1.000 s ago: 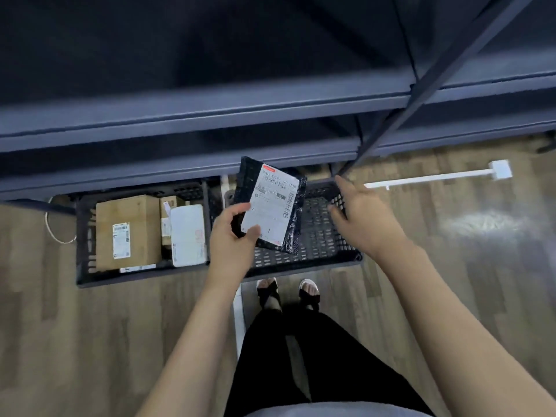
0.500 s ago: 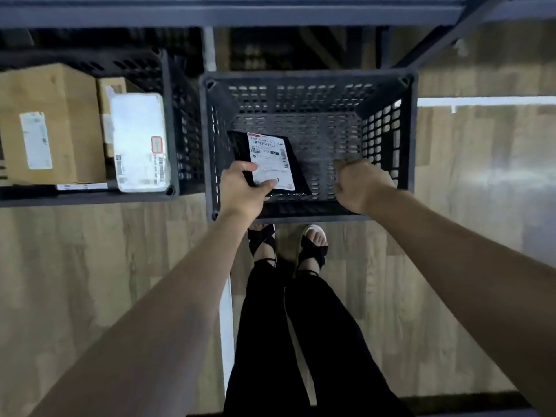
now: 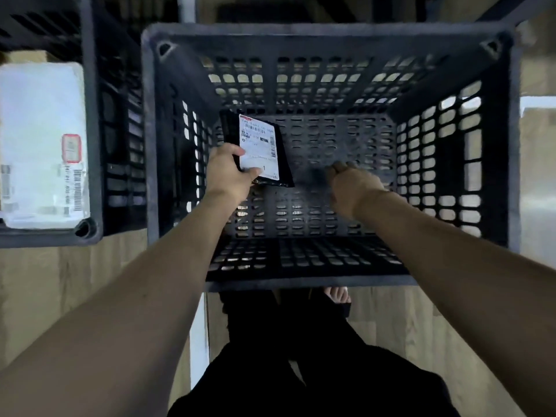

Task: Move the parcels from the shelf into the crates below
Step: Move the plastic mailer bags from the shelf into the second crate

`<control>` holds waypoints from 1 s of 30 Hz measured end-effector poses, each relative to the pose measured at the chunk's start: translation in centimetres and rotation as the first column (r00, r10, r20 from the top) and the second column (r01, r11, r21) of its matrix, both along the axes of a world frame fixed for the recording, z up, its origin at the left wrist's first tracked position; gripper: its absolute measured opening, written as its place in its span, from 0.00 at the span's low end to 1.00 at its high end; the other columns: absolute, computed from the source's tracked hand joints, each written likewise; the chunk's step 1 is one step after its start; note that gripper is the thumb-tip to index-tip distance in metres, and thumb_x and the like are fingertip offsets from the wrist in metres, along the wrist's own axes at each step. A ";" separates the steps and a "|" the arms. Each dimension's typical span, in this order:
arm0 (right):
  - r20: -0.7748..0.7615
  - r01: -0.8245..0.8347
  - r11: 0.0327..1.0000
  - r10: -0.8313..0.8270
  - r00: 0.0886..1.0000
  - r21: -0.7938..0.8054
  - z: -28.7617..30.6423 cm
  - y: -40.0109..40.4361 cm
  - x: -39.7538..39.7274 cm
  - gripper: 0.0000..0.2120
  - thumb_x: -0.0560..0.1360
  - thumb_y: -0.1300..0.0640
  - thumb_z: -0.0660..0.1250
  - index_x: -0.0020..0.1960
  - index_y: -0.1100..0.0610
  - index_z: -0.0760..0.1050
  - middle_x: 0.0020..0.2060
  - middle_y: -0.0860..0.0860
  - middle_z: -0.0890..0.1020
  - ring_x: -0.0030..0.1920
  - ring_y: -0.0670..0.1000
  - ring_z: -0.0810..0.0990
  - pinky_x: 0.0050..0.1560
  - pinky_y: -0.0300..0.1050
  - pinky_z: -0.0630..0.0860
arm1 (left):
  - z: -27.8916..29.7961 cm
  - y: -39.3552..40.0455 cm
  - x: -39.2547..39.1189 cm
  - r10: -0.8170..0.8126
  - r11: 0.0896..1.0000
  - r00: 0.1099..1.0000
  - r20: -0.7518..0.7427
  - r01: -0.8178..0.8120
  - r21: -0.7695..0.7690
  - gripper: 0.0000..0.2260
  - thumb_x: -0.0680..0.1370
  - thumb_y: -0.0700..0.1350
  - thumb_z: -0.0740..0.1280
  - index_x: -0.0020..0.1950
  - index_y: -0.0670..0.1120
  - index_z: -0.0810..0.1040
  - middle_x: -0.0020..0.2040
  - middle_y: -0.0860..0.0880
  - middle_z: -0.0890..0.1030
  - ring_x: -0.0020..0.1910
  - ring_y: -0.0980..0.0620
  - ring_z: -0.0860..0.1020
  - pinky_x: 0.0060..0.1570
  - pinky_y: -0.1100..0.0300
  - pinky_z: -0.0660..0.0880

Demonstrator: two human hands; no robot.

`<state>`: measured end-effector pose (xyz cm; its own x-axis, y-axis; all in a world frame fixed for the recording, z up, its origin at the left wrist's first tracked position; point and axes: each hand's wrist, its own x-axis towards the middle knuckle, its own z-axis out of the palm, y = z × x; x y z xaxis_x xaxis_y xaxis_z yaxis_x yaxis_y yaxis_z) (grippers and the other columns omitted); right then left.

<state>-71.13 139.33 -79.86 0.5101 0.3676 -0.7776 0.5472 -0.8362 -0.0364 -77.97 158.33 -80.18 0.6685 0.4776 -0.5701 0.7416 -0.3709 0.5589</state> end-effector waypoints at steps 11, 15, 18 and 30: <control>0.104 -0.271 0.949 0.257 0.961 0.162 -9.4 6.4 3.2 0.28 0.81 0.50 0.58 0.76 0.58 0.53 0.74 0.54 0.60 0.72 0.56 0.60 0.70 0.52 0.62 | -8.7 4.1 2.6 -0.186 0.961 0.964 -0.190 0.219 0.172 0.24 0.74 0.41 0.71 0.67 0.40 0.65 0.68 0.41 0.62 0.62 0.41 0.71 0.61 0.56 0.66; 0.138 -0.354 0.925 0.337 0.931 0.134 -11.3 7.5 3.9 0.29 0.80 0.54 0.60 0.76 0.58 0.53 0.73 0.55 0.61 0.71 0.56 0.62 0.69 0.53 0.64 | -10.8 4.2 2.6 -0.265 0.900 0.901 -0.344 0.359 0.246 0.23 0.76 0.42 0.67 0.66 0.41 0.60 0.67 0.37 0.61 0.59 0.37 0.72 0.55 0.51 0.70; 0.164 -0.397 0.912 0.377 0.911 0.107 -12.2 7.9 4.5 0.28 0.79 0.53 0.60 0.75 0.58 0.54 0.72 0.55 0.63 0.70 0.57 0.63 0.68 0.53 0.65 | -11.5 4.1 2.9 -0.294 0.806 0.845 -0.447 0.471 0.359 0.20 0.79 0.43 0.63 0.67 0.43 0.60 0.64 0.38 0.66 0.59 0.39 0.73 0.47 0.53 0.68; 0.166 -0.368 0.922 0.347 0.923 0.118 -13.8 6.7 5.0 0.30 0.81 0.51 0.57 0.78 0.58 0.49 0.76 0.55 0.57 0.75 0.56 0.55 0.74 0.54 0.56 | -13.4 0.6 3.2 -0.423 0.646 0.676 -0.604 0.692 0.322 0.46 0.74 0.70 0.56 0.76 0.44 0.35 0.76 0.36 0.42 0.74 0.33 0.46 0.71 0.42 0.52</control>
<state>-66.15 145.98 -93.69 0.4229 0.6484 -0.6330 0.8169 -0.5751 -0.0433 -74.76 158.96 -93.61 0.6377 0.3878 -0.6655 0.3860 -0.9086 -0.1596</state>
